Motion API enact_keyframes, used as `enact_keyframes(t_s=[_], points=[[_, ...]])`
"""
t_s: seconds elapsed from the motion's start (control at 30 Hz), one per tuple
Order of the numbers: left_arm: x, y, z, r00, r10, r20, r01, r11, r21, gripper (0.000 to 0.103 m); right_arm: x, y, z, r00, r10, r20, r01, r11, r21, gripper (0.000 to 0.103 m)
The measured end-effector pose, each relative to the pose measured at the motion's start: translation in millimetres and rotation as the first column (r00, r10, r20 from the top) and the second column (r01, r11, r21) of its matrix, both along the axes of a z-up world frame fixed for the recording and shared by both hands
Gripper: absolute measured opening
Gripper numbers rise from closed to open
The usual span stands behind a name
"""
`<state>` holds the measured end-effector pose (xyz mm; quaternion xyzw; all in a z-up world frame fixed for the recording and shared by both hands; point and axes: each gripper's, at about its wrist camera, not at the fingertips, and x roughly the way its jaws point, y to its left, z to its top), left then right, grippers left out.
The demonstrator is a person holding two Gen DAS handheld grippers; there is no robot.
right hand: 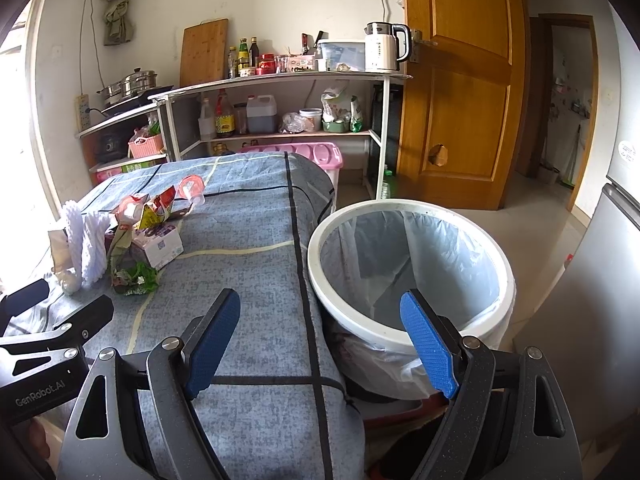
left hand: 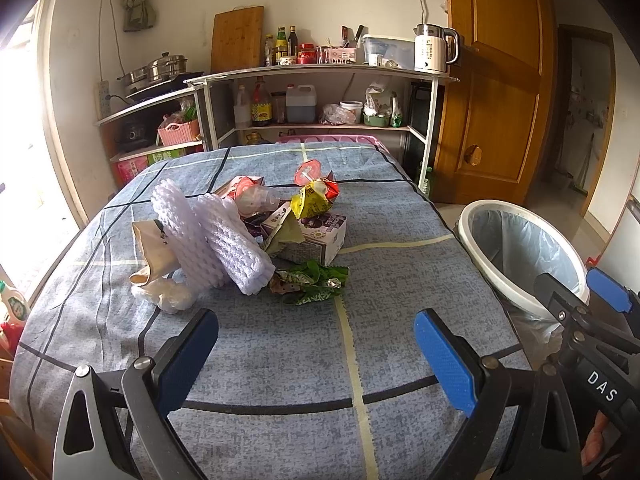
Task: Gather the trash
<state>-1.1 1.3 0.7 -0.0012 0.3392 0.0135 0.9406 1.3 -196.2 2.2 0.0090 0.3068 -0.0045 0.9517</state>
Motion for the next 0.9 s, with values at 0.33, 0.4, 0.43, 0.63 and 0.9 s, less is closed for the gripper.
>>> enact_keyframes(t_s=[0.33,0.4,0.43,0.63,0.9], points=[[-0.5,-0.7,0.1,1.0,0.001,0.003,-0.001,1.0,-0.001,0.1,0.1,0.2,0.3,1.0,0.001,0.001,-0.001,1.0,-0.003,0.083],[-1.0,-1.0,0.6,1.0,-0.001,0.004,0.001,1.0,0.0,0.1,-0.4,0.0,0.4,1.0,0.002,0.001,-0.002,1.0,0.0,0.083],[-1.3,-0.9,0.7,1.0,0.0,0.005,0.0,1.0,-0.001,0.1,-0.2,-0.2,0.4,1.0,0.002,0.0,-0.002,1.0,0.0,0.083],[-1.5,-1.4,1.3,1.0,0.0,0.004,0.0,1.0,0.0,0.1,-0.5,0.5,0.7,1.0,0.001,0.001,-0.001,1.0,-0.003,0.083],[-2.1,-1.7,1.4,1.0,-0.001,0.007,0.001,1.0,-0.001,0.1,-1.1,1.3,0.5,1.0,0.0,0.003,0.0,1.0,-0.004,0.083]])
